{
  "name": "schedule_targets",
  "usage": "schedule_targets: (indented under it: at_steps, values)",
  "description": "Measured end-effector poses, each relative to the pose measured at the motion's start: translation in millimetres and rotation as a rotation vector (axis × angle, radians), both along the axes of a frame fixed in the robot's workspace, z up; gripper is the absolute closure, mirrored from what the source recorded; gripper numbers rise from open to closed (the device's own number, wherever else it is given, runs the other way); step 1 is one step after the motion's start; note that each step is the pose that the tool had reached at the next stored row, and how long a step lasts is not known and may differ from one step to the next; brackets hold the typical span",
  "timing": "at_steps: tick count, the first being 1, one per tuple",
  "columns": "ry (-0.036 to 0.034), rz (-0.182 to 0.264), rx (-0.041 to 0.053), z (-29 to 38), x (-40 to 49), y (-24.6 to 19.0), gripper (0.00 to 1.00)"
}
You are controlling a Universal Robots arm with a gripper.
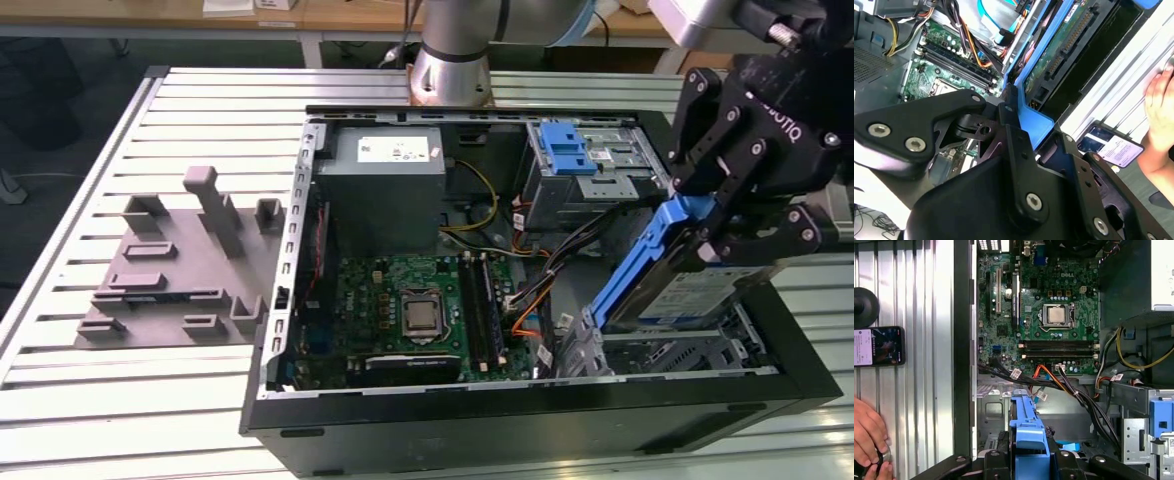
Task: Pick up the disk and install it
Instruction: 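Insert the disk into the insertion slot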
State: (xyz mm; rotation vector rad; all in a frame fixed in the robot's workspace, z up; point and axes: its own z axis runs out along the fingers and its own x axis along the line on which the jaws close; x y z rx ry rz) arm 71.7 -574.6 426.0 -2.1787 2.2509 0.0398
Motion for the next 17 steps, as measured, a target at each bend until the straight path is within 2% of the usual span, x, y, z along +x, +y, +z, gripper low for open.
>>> schedule_targets:
  at_steps: [11, 12, 13, 17]
  values:
    - [0.0000, 0.000, -0.0002, -2.6, 0.0, 0.0, 0.62]
    - [0.0000, 0.000, -0.0001, -3.6, 0.0, 0.0, 0.62]
    - [0.0000, 0.000, 0.0004, -5.1, 0.0, 0.0, 0.56]
    - [0.0001, 0.000, -0.0002, -12.2, 0.0, 0.0, 0.56]
